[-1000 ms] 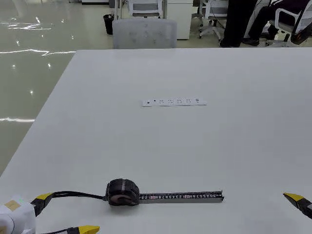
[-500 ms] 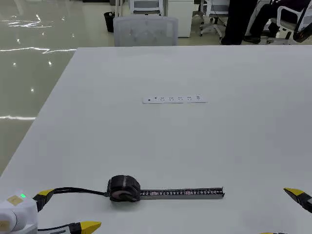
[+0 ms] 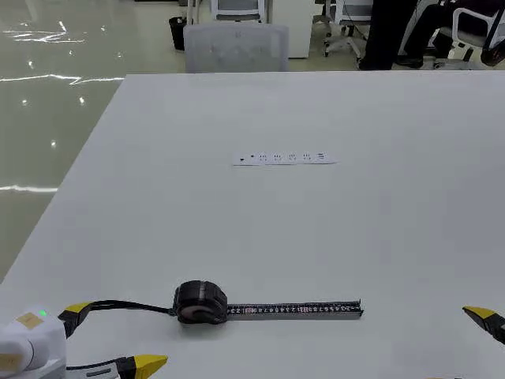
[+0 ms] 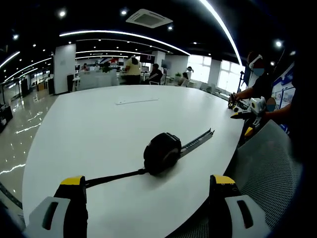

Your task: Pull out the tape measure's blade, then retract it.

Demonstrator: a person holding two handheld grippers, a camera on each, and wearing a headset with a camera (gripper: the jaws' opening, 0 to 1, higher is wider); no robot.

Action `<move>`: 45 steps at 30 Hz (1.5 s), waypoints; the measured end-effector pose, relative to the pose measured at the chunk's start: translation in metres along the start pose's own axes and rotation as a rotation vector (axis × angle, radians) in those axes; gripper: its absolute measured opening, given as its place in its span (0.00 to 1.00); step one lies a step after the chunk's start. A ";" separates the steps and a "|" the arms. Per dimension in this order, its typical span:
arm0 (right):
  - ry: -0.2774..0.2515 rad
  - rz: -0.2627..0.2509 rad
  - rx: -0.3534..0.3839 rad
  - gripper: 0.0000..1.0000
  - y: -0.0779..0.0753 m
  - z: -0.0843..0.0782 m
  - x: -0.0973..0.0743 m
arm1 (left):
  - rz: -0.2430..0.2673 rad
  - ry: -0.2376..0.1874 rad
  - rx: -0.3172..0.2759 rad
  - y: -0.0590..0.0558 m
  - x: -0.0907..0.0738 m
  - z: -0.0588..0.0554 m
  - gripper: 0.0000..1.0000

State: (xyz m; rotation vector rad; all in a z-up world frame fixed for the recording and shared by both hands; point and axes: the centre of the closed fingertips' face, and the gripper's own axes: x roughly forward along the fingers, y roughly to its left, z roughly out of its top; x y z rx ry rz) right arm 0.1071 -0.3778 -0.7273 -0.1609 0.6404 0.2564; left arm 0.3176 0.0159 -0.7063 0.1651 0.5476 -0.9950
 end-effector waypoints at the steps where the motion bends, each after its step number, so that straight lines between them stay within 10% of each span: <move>1: -0.002 -0.002 0.001 1.00 -0.001 0.000 0.000 | 0.001 -0.001 0.000 0.000 0.000 0.001 1.00; 23: 0.005 0.016 -0.006 1.00 0.001 0.001 -0.001 | 0.009 -0.025 0.015 0.000 0.003 0.012 1.00; 28: 0.019 0.049 -0.038 1.00 0.002 0.010 0.001 | 0.051 -0.062 -0.009 0.003 0.005 0.029 1.00; 39: 0.087 0.142 -0.192 0.96 0.002 0.028 0.015 | 0.066 0.034 -0.012 -0.017 0.031 0.031 1.00; 42: 0.100 0.164 -0.212 0.96 0.002 0.031 0.019 | 0.066 0.112 0.101 -0.021 0.034 0.023 1.00; 45: 0.132 0.196 -0.249 0.95 0.002 0.031 0.023 | 0.064 0.078 0.051 -0.026 0.039 0.035 1.00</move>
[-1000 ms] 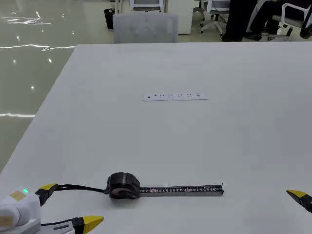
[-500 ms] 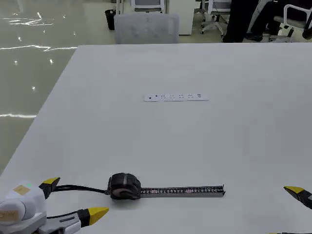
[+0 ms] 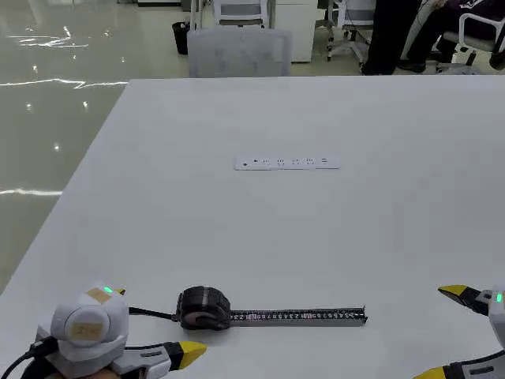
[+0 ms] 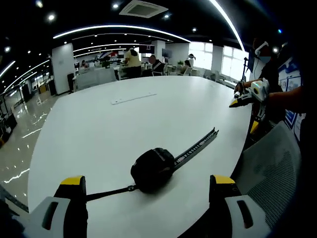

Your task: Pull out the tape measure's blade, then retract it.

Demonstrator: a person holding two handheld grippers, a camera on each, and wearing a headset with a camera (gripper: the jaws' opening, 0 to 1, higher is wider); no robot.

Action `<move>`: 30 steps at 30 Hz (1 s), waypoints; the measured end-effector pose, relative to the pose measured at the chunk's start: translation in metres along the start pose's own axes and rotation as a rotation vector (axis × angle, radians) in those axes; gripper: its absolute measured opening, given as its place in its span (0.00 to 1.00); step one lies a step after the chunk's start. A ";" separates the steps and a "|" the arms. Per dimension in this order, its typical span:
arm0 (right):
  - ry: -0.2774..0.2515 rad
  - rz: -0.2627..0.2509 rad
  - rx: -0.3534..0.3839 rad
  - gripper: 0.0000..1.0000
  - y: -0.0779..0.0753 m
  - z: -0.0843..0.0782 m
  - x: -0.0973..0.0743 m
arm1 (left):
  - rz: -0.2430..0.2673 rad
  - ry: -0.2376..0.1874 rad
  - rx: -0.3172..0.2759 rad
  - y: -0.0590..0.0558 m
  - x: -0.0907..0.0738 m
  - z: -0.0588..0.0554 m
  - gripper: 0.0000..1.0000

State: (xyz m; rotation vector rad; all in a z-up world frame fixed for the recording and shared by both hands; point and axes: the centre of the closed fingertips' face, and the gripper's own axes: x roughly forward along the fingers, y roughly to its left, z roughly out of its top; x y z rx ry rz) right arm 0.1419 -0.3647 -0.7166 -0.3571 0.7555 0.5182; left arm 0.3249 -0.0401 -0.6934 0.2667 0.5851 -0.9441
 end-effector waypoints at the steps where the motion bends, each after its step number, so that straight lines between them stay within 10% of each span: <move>1: 0.010 0.004 -0.019 0.94 -0.002 0.001 0.002 | 0.006 -0.019 -0.024 -0.001 0.001 0.006 1.00; 5: 0.027 0.030 -0.061 0.92 -0.006 0.006 0.008 | 0.037 -0.042 -0.016 -0.003 0.010 0.014 1.00; 9: 0.053 0.061 -0.101 0.91 -0.008 0.012 0.014 | 0.051 -0.059 -0.173 -0.003 0.023 0.018 1.00; 16: 0.088 0.114 -0.153 0.88 -0.015 0.017 0.028 | 0.152 -0.052 -0.118 0.002 0.036 0.017 1.00; 30: 0.155 0.252 -0.257 0.75 -0.010 0.020 0.063 | 0.130 -0.074 -0.141 -0.022 0.058 0.005 1.00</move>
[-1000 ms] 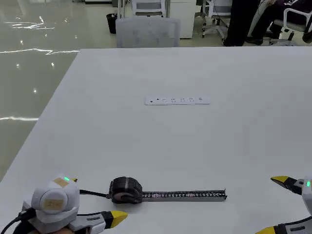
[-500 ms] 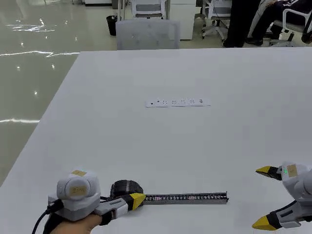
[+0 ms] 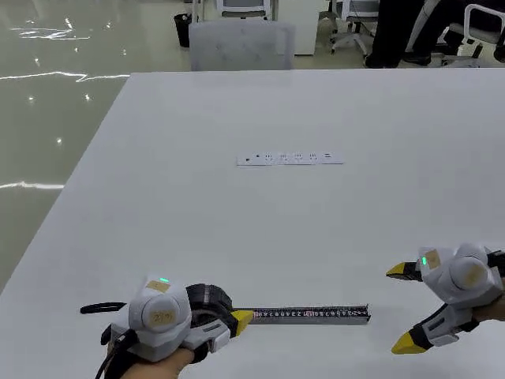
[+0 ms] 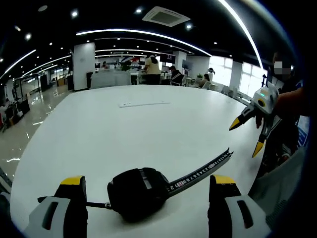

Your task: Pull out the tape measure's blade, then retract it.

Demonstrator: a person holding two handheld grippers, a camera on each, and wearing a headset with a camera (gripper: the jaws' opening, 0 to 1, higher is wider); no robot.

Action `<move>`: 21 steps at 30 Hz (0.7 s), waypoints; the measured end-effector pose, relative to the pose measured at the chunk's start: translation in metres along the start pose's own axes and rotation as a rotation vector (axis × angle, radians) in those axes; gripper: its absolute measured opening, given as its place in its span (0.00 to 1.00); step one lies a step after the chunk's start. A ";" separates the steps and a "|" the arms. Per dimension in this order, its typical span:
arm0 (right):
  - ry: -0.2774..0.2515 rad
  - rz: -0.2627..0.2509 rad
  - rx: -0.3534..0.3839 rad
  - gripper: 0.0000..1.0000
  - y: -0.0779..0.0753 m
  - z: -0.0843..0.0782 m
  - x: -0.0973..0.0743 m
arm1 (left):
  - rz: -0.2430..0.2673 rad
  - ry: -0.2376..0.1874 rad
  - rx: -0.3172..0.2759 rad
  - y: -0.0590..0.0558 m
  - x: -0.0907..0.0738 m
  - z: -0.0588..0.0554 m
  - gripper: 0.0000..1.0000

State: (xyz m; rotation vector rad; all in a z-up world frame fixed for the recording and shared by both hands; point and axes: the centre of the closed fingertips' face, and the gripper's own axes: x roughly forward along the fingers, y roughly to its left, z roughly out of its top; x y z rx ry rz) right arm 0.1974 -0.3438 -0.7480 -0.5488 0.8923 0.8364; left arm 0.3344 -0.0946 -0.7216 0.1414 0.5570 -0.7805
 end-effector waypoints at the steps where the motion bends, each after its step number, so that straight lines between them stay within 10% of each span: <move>1: 0.000 0.007 -0.009 0.74 -0.001 0.002 0.002 | 0.009 -0.009 0.018 0.002 0.001 0.001 1.00; 21: 0.095 0.136 -0.090 0.53 -0.005 0.001 0.042 | 0.022 -0.046 -0.041 0.002 0.009 0.003 1.00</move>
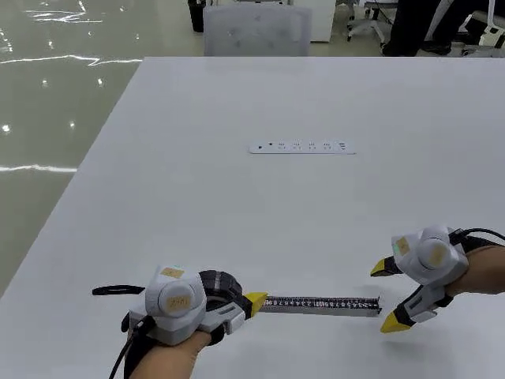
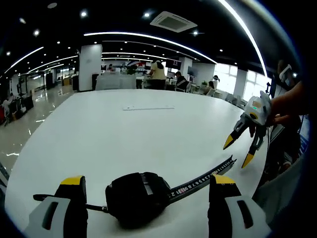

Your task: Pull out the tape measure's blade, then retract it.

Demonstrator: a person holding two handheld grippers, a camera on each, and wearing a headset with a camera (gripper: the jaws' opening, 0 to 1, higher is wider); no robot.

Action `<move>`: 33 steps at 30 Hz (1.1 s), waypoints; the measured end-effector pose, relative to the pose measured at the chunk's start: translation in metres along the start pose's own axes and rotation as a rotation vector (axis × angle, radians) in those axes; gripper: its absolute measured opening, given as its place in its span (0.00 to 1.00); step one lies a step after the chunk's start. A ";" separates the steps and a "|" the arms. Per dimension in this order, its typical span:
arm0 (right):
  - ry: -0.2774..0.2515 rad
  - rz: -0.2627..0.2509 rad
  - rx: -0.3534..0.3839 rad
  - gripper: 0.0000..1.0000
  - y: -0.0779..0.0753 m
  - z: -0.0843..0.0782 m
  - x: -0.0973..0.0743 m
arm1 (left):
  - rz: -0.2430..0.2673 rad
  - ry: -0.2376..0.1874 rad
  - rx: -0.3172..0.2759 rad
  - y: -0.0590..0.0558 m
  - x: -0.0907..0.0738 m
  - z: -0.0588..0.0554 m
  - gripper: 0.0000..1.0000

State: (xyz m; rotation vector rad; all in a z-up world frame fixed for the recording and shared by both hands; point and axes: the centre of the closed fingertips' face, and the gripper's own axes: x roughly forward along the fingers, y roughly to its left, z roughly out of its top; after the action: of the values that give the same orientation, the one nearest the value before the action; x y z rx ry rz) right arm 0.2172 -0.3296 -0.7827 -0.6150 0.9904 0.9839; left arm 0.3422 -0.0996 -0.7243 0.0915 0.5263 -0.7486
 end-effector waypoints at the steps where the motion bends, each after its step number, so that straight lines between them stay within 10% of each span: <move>1: 0.001 0.005 -0.002 0.51 0.001 0.000 0.001 | -0.001 0.001 0.008 0.000 0.000 0.000 1.00; 17: 0.035 0.030 -0.008 0.18 0.006 -0.010 0.011 | -0.012 0.000 0.000 -0.001 0.001 -0.002 1.00; 33: 0.080 0.017 0.022 0.14 0.002 -0.008 0.014 | 0.023 0.031 -0.008 0.005 0.003 -0.008 0.93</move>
State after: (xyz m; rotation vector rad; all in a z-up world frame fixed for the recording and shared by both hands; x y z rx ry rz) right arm 0.2153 -0.3300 -0.7985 -0.6328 1.0773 0.9678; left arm 0.3438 -0.0954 -0.7333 0.1021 0.5571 -0.7233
